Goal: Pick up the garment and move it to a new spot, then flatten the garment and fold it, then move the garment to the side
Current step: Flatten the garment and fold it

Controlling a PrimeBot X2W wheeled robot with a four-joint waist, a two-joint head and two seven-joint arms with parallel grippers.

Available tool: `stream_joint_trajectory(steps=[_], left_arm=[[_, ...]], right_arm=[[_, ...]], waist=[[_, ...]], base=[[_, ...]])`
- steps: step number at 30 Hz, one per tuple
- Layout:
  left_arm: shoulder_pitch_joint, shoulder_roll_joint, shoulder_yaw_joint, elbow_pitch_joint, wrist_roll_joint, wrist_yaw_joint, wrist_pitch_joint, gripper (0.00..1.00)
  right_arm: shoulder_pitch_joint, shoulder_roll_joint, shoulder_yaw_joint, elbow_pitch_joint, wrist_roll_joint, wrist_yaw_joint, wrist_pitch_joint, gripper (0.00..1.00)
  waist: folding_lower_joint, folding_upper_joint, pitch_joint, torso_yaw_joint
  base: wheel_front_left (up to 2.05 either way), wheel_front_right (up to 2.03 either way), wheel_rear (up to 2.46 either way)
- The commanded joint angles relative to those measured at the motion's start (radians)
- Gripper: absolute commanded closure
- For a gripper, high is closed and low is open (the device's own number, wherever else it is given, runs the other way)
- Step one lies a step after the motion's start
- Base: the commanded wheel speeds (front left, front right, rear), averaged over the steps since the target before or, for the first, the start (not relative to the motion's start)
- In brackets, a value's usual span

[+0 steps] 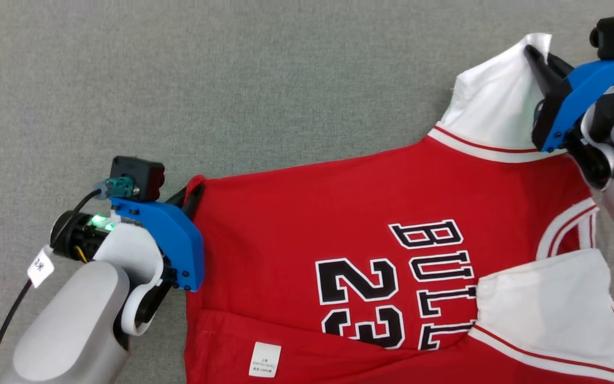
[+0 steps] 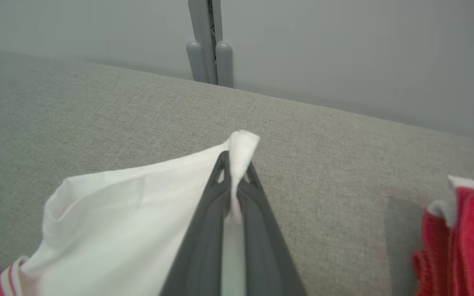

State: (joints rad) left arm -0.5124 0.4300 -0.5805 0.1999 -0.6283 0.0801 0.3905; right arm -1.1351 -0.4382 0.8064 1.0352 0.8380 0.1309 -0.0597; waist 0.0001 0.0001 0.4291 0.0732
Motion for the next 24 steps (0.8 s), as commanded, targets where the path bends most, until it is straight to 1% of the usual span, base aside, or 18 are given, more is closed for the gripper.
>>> stream_joint_trajectory(steps=[1, 5, 10, 18, 21, 24], left_arm=[[0.009, 0.011, 0.010, 0.005, -0.003, 0.007, -0.006, 1.00], [0.025, 0.027, 0.013, 0.015, -0.017, -0.004, 0.000, 1.00], [0.038, 0.060, -0.002, 0.032, -0.035, -0.038, 0.040, 1.00], [0.072, 0.099, -0.020, 0.038, -0.115, -0.103, 0.154, 1.00], [0.099, 0.121, -0.033, 0.025, -0.154, -0.120, 0.226, 1.00], [0.120, 0.138, -0.039, 0.000, -0.186, -0.129, 0.275, 1.00]], right_arm=[[-0.001, 0.008, 0.001, 0.000, 0.007, 0.000, -0.013, 1.00], [0.042, 0.016, 0.019, -0.014, 0.036, 0.000, -0.054, 1.00], [0.107, 0.010, 0.061, -0.048, 0.068, 0.000, -0.046, 1.00], [0.237, -0.042, 0.139, -0.127, 0.113, 0.000, 0.018, 1.00], [0.285, -0.062, 0.166, -0.153, 0.125, 0.000, 0.047, 1.00], [0.328, -0.080, 0.189, -0.187, 0.143, 0.000, 0.088, 1.00]], waist=[[-0.0001, -0.0001, -0.020, -0.015], [-0.0001, -0.0001, -0.071, -0.034], [-0.0001, -0.0001, -0.158, -0.064], [-0.0001, -0.0001, -0.291, -0.108], [-0.0001, -0.0001, -0.334, -0.125], [-0.0001, -0.0001, -0.370, -0.135]], base=[[0.00, 0.00, 0.00], [0.00, 0.00, 0.00], [0.00, 0.00, 0.00], [0.00, 0.00, 0.00], [0.00, 0.00, 0.00], [0.00, 0.00, 0.00]])
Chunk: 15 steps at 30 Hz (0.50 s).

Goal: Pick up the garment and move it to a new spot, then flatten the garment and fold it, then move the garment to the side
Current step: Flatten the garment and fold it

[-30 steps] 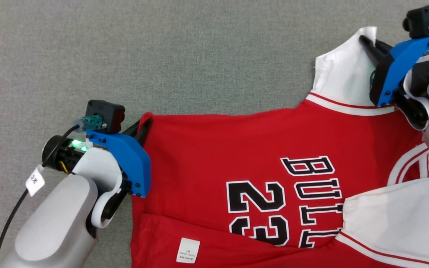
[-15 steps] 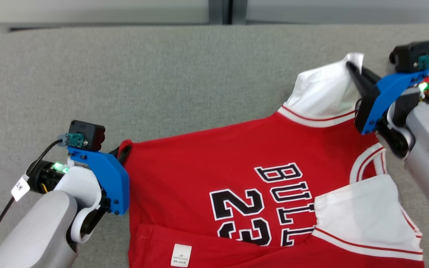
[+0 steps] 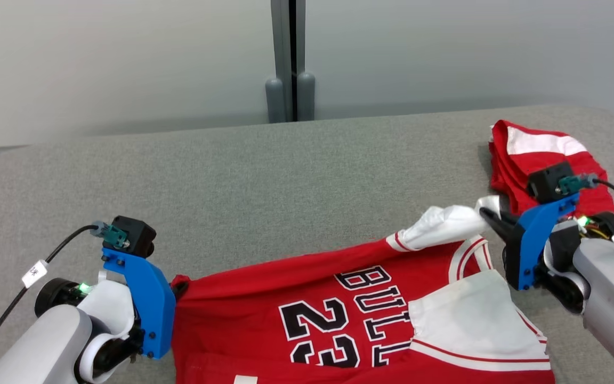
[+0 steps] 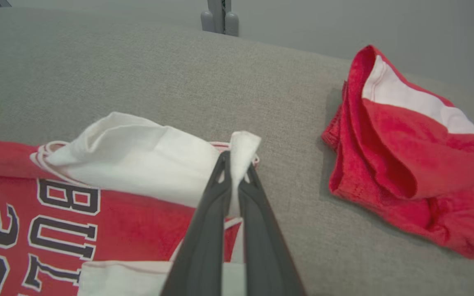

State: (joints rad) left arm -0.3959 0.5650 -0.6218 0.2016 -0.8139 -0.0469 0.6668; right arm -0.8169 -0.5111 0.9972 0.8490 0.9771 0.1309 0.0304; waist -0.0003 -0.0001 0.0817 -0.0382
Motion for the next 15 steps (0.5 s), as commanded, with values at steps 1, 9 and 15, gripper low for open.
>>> stream_joint_trajectory(steps=[1, 9, 15], left_arm=[[0.012, 0.007, -0.001, -0.006, -0.005, -0.004, 0.011, 1.00], [0.092, -0.002, -0.049, 0.003, -0.087, -0.024, 0.110, 1.00], [0.116, -0.021, -0.065, 0.053, -0.111, -0.041, 0.105, 0.00]], right_arm=[[0.027, -0.012, 0.008, -0.012, 0.010, 0.000, 0.015, 1.00], [0.132, -0.069, 0.072, -0.128, 0.077, 0.000, 0.189, 1.00], [0.189, -0.098, 0.094, -0.170, 0.121, 0.000, 0.294, 0.09]], waist=[[0.0003, 0.0001, -0.034, -0.027], [0.0003, 0.0001, -0.084, -0.047], [0.0003, 0.0001, -0.086, -0.049]], base=[[0.00, 0.00, 0.00], [0.00, 0.00, 0.00], [0.00, 0.00, 0.00]])
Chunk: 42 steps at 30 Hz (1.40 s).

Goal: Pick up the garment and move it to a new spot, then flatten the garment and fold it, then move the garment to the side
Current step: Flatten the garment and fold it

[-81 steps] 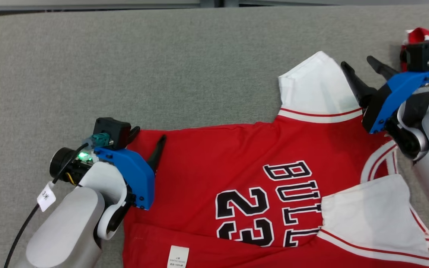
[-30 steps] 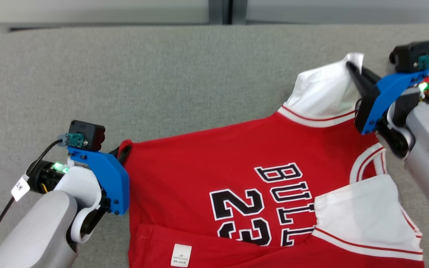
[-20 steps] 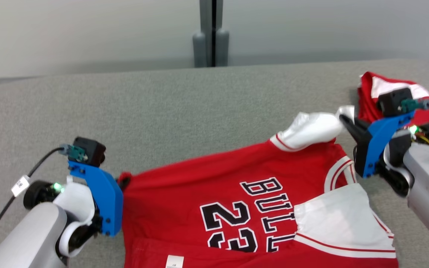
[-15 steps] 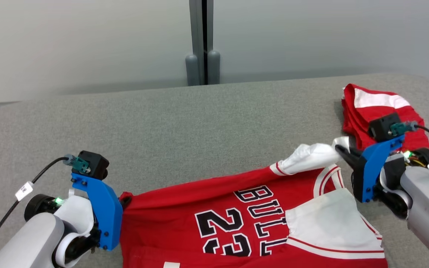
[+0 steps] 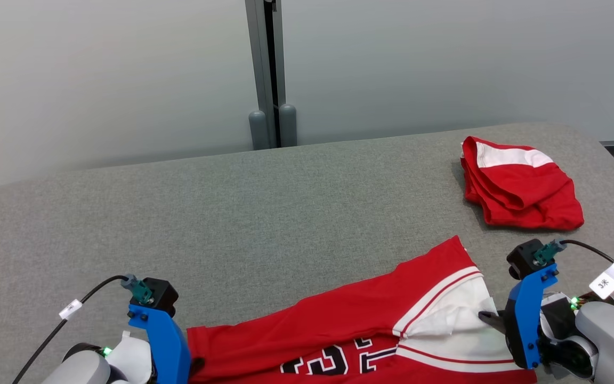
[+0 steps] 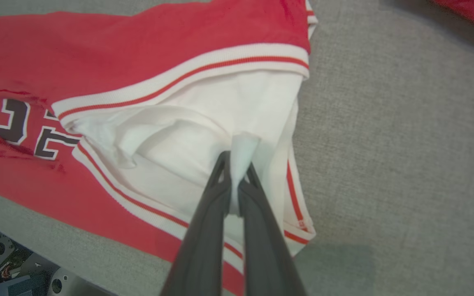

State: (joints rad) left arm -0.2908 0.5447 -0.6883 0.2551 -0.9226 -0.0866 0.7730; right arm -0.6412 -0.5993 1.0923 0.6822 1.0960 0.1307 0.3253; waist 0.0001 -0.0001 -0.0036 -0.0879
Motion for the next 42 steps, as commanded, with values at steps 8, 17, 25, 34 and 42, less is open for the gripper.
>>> stream_joint_trajectory(steps=[8, 17, 25, 34, 42], left_arm=[[-0.022, 0.027, 0.023, -0.002, 0.037, 0.002, -0.077, 0.00], [0.037, 0.040, 0.112, -0.149, 0.169, 0.110, -0.392, 0.00], [0.147, -0.013, 0.232, -0.154, 0.275, 0.279, -0.793, 0.00], [0.274, -0.143, 0.327, -0.120, 0.319, 0.334, -1.036, 0.00], [0.361, -0.279, 0.452, -0.093, 0.409, 0.260, -1.039, 0.00]], right_arm=[[0.052, -0.053, -0.035, -0.088, 0.062, 0.000, 0.001, 0.00], [0.113, -0.104, -0.217, -0.224, 0.052, 0.000, -0.365, 0.00], [0.220, -0.010, -0.503, -0.197, -0.082, 0.000, -0.590, 0.00], [0.502, 0.209, -0.911, -0.275, -0.457, 0.000, -0.591, 0.00], [0.592, 0.317, -0.995, -0.249, -0.618, 0.000, -0.591, 0.00]], waist=[[-0.0001, 0.0001, -0.025, 0.017], [-0.0001, 0.0001, -0.054, 0.040], [-0.0001, 0.0001, -0.070, 0.042], [-0.0001, 0.0001, -0.068, 0.048], [-0.0001, 0.0001, -0.057, 0.052]], base=[[0.00, 0.00, 0.00], [0.00, 0.00, 0.00], [0.00, 0.00, 0.00], [0.00, 0.00, 0.00], [0.00, 0.00, 0.00]])
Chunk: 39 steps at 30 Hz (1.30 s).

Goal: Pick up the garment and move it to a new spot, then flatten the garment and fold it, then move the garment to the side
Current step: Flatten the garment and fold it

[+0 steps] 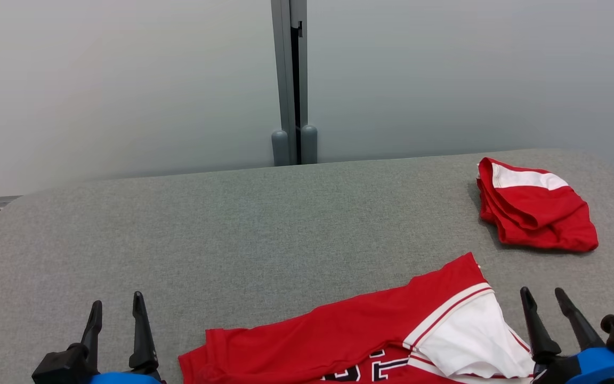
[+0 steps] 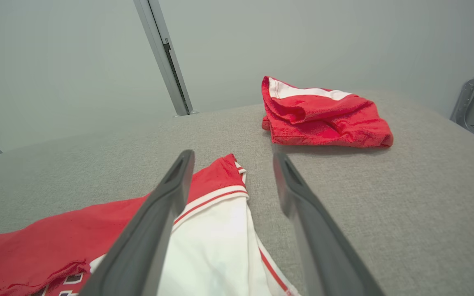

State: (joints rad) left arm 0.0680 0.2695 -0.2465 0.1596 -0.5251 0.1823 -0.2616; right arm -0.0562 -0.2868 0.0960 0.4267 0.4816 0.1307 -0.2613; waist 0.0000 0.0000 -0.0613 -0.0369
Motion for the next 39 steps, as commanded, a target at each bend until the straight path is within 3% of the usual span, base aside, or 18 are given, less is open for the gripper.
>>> stream_joint_trajectory(steps=[1, 5, 10, 21, 27, 28, 29, 30, 31, 39], left_arm=[[0.002, -0.013, 0.022, 0.009, 0.022, -0.020, -0.004, 0.00], [-0.022, -0.035, 0.048, 0.041, 0.056, -0.063, -0.004, 0.00], [-0.051, -0.056, 0.051, 0.073, 0.091, -0.099, -0.004, 0.00], [-0.090, -0.078, 0.033, 0.134, 0.117, -0.138, -0.004, 0.00], [-0.094, -0.083, 0.041, 0.158, 0.117, -0.152, -0.004, 0.00], [-0.096, -0.085, 0.042, 0.160, 0.118, -0.155, -0.004, 0.00], [-0.097, -0.085, 0.043, 0.163, 0.119, -0.155, -0.004, 0.00], [-0.096, -0.088, 0.044, 0.165, 0.120, -0.155, -0.004, 0.00], [-0.095, -0.088, 0.044, 0.167, 0.121, -0.155, -0.004, 0.00], [-0.085, -0.096, 0.054, 0.178, 0.123, -0.159, -0.004, 0.00]], right_arm=[[0.000, 0.008, 0.007, 0.024, -0.006, 0.000, -0.005, 0.00], [-0.067, 0.011, 0.051, 0.107, 0.000, 0.000, 0.030, 0.00], [-0.190, 0.012, 0.099, 0.275, 0.034, 0.000, 0.166, 0.00], [-0.383, 0.007, 0.128, 0.629, 0.022, 0.000, 0.439, 0.00], [-0.415, 0.016, 0.124, 0.771, -0.016, -0.001, 0.498, 0.00], [-0.416, 0.027, 0.129, 0.780, -0.013, -0.001, 0.508, 0.07], [-0.414, 0.037, 0.135, 0.781, -0.006, -0.001, 0.514, 0.57], [-0.414, 0.049, 0.143, 0.776, 0.000, 0.000, 0.519, 0.87], [-0.411, 0.056, 0.152, 0.767, 0.007, 0.001, 0.523, 1.00], [-0.435, -0.008, 0.186, 0.660, 0.053, 0.000, 0.420, 1.00]], waist=[[0.0000, 0.0000, 0.001, 0.003], [0.0000, 0.0000, 0.002, 0.011], [0.0000, 0.0000, 0.017, 0.027], [0.0000, 0.0000, 0.043, 0.099], [0.0000, 0.0000, 0.045, 0.118], [0.0000, 0.0000, 0.045, 0.119], [0.0000, 0.0000, 0.045, 0.120], [0.0000, 0.0000, 0.045, 0.120], [0.0000, 0.0000, 0.044, 0.120], [0.0000, 0.0000, 0.027, 0.094]], base=[[0.00, 0.00, 0.00], [0.00, 0.00, 0.00], [0.00, 0.00, 0.00], [0.00, 0.00, 0.00], [0.00, 0.00, 0.00], [0.00, 0.00, 0.00], [0.00, 0.00, 0.00], [0.00, 0.00, 0.00], [0.00, 0.00, 0.00], [0.00, 0.00, 0.00]])
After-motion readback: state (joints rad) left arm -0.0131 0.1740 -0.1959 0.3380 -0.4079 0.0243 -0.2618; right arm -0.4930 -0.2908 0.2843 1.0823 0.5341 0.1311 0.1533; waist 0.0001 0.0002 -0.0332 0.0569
